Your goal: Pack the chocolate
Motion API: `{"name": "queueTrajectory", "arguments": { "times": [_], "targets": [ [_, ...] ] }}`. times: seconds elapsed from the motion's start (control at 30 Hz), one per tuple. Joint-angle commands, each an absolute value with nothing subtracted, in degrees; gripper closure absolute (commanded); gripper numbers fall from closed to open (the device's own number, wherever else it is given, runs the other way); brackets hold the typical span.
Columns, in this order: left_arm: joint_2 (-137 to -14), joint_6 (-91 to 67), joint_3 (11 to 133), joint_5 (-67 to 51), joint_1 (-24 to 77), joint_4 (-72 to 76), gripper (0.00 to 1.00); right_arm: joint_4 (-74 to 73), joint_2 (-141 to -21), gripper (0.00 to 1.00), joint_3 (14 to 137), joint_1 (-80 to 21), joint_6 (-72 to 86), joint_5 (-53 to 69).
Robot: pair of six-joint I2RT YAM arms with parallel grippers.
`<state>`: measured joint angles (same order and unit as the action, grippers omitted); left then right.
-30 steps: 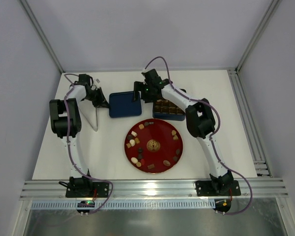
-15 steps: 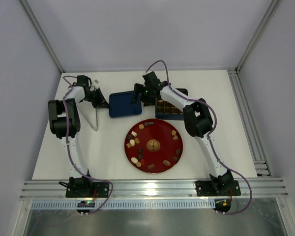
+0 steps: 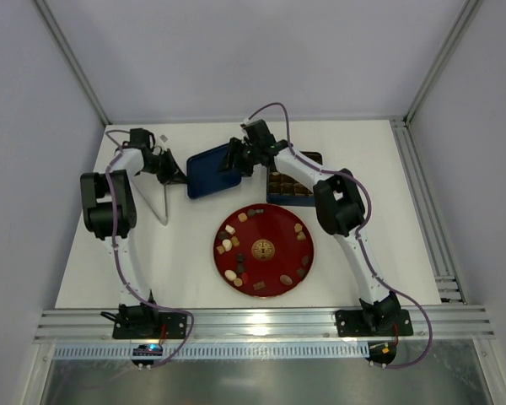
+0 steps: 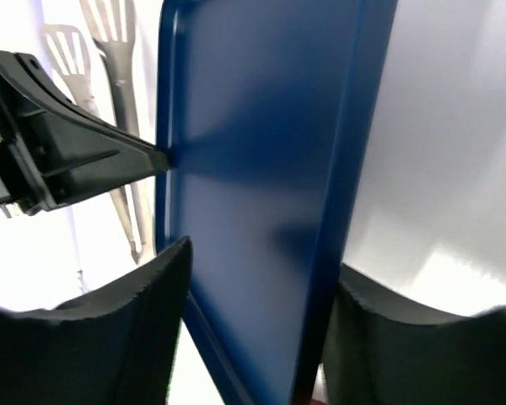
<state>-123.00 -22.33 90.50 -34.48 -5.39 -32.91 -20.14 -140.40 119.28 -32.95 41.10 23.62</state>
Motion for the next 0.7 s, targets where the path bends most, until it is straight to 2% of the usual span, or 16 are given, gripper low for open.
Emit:
{"name": "queueTrajectory", "arguments": {
  "times": [0.0, 0.03, 0.1, 0.27, 0.3, 0.37, 0.47, 0.5, 0.6, 0.67],
  "targets": [
    [-118.74, -23.12, 89.83, -38.05, -5.54, -30.85, 1.00, -15.47, -138.25, 0.44, 118.83, -33.57, 43.50, 27.16],
    [-118.48, -23.20, 89.65, -38.23, -5.54, -30.76, 1.00, -15.29, -137.99, 0.51, 118.22, -33.49, 43.51, 27.25],
    [-117.51, -23.20, 89.56, -38.58, -5.27, -30.50, 1.00, -13.89, -137.38, 0.58, 117.08, -33.57, 43.94, 27.77],
    [-114.79, -22.85, 88.86, -38.15, -4.22, -30.32, 1.00, -11.87, -134.04, 0.90, 113.38, -33.66, 44.21, 28.30],
    [-113.57, -22.68, 88.60, -37.97, -3.78, -30.32, 0.98, -11.69, -133.42, 0.95, 112.94, -33.58, 44.47, 28.39],
    [-111.89, -22.41, 87.90, -36.57, -3.25, -30.50, 0.93, -10.64, -131.23, 0.96, 111.36, -33.49, 44.91, 28.91],
    [-107.94, -21.45, 86.84, -34.28, -2.38, -30.94, 0.73, -9.23, -127.29, 0.96, 108.73, -33.22, 45.88, 29.09],
    [-105.06, -21.18, 86.49, -33.23, -1.85, -30.94, 0.59, -8.88, -126.31, 0.96, 108.11, -33.22, 46.14, 29.00],
    [-100.39, -19.25, 84.74, -29.90, -0.53, -31.03, 0.38, -8.70, -122.54, 0.96, 105.83, -32.17, 47.72, 29.09],
    [-94.77, -15.67, 83.42, -23.95, 4.64, -30.59, 0.31, -8.70, -120.68, 0.96, 105.29, -31.38, 49.21, 29.53]
  ]
}}
